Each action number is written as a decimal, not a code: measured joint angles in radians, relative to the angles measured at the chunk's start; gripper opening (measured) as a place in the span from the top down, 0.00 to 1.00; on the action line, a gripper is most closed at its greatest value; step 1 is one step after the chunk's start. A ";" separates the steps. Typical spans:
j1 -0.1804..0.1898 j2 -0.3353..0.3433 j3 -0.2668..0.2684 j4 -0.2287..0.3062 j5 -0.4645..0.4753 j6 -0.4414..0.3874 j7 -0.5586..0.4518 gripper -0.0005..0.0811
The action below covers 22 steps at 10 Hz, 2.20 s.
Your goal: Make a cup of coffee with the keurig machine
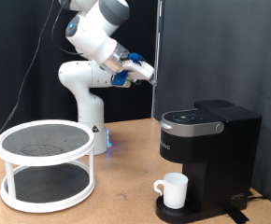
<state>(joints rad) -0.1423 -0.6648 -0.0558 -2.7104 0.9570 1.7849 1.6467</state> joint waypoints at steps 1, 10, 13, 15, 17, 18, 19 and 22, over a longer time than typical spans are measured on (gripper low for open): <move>0.006 0.002 0.002 0.015 0.063 0.022 -0.007 0.09; -0.033 0.129 0.210 0.266 -0.350 0.132 0.178 0.09; -0.052 0.125 0.312 0.280 -0.536 0.227 0.295 0.09; -0.060 0.156 0.345 0.348 -0.575 0.210 0.387 0.09; -0.067 0.230 0.345 0.445 -0.586 0.139 0.438 0.09; -0.069 0.270 0.345 0.486 -0.607 0.115 0.450 0.09; -0.069 0.309 0.346 0.519 -0.625 0.100 0.460 0.09; -0.069 0.397 0.354 0.589 -0.647 0.096 0.478 0.09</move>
<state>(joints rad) -0.2111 -0.2680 0.2983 -2.1209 0.3100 1.8806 2.1244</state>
